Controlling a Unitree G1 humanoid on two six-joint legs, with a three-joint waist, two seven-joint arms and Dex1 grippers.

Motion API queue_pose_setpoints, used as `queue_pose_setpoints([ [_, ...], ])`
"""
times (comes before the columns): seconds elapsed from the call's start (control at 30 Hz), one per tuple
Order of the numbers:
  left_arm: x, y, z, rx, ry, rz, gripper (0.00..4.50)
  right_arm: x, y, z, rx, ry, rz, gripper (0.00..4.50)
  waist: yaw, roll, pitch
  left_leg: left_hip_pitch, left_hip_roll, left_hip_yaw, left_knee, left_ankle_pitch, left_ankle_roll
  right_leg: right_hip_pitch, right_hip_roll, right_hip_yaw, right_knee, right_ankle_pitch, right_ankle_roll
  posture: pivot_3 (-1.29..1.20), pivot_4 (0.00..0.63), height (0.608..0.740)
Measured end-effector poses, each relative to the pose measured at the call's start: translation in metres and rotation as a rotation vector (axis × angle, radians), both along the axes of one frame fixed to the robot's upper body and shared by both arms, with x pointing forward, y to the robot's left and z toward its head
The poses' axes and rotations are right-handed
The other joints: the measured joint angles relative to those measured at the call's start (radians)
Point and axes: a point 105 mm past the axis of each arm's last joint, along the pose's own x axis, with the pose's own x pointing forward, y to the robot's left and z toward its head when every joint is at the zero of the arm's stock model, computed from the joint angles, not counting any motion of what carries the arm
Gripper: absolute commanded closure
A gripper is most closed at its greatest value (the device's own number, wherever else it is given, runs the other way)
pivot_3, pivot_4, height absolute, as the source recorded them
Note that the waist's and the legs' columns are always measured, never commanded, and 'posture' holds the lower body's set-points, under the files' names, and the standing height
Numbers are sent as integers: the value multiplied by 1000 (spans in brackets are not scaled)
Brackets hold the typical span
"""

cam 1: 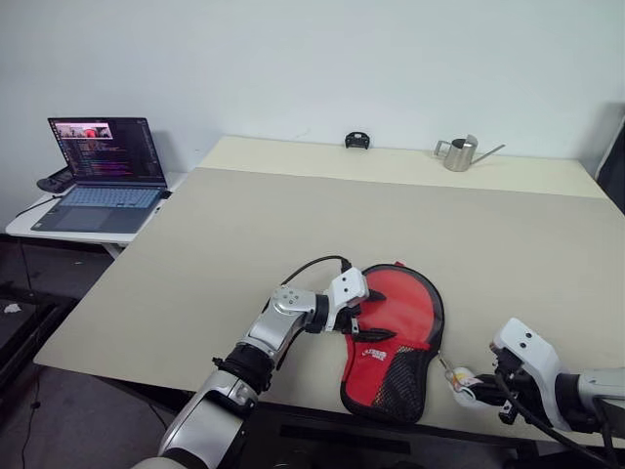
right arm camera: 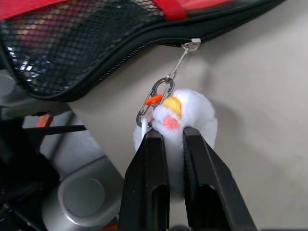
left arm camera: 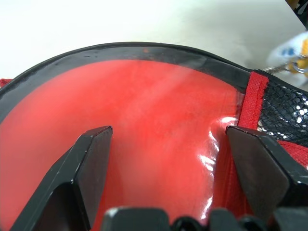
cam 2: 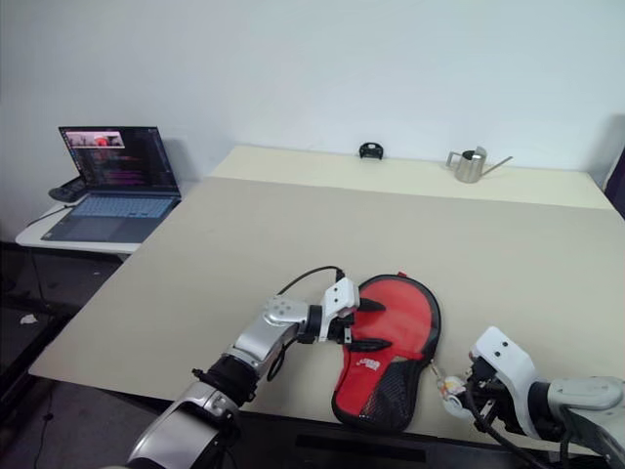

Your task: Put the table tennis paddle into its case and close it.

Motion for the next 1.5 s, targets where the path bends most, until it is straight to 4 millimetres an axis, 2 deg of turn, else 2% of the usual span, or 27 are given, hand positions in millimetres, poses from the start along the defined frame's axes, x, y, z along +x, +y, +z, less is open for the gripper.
queue_pose_setpoints([
  [0.2, 1, 1, -1, 5, 3, 4, 403, -22, 30, -7, 89, 94, 142, 4474, -3, 0, 0, 1, 1, -1, 0, 0, 0, 1, 0, -1, 0, 0, 0, 0, 150, 740],
  [0.4, 2, 2, -2, 10, 3, 15, 403, -39, 45, -11, 143, 169, 217, 4475, -7, -1, 0, 3, 1, -1, 0, 0, 0, 3, 0, -2, 0, -1, 3, 0, 150, 740],
  [0.57, 2, 2, -2, 10, 3, 17, 403, -44, 53, -13, 170, 183, 242, 4476, -7, -1, 0, 3, 1, -3, 1, 0, 0, 4, 0, -3, 0, -2, 4, 0, 150, 740],
  [0.7, 3, 1, -2, 10, 5, 18, 403, -51, 69, -21, 209, 215, 299, 4476, -8, -1, 0, 3, 1, -4, 1, 0, 0, 4, 0, -5, 0, -2, 4, 0, 150, 740],
  [0.9, 4, 1, -2, 12, 8, 19, 403, -51, 74, -23, 212, 203, 306, 4476, -8, -2, -1, 3, 1, -5, 1, 0, 0, 5, -2, -7, 0, -3, 5, 0, 150, 740],
  [1.07, 5, 1, -2, 15, 8, 21, 403, -38, 78, -18, 223, 154, 281, 4477, -8, -2, 0, 3, 1, -6, 1, 0, 0, 5, -3, -7, 0, -3, 5, 0, 150, 740],
  [1.37, 5, -1, -2, 12, 10, 21, 403, -31, 71, -9, 220, 150, 228, 1508, -7, -2, 0, 3, 0, -6, 1, 0, 0, 6, -4, -8, 0, -3, 5, 0, 150, 740],
  [1.43, 5, -2, -2, 10, 11, 22, 403, -30, 65, -7, 221, 145, 193, 707, -5, -2, 0, 2, 0, -6, 1, 0, 0, 6, -4, -8, 0, -3, 5, 0, 150, 740],
  [1.47, 5, -2, -2, 10, 11, 22, 403, -29, 63, -7, 218, 141, 178, 403, -5, -2, 0, 3, 0, -6, 1, 0, 0, 6, -4, -8, 0, -3, 5, 0, 150, 740],
  [1.5, 5, -2, -2, 9, 12, 23, 403, -29, 61, -6, 217, 139, 168, 403, -5, -2, 0, 3, 0, -6, 1, 0, 0, 6, -4, -8, 0, -3, 5, 0, 150, 740],
])
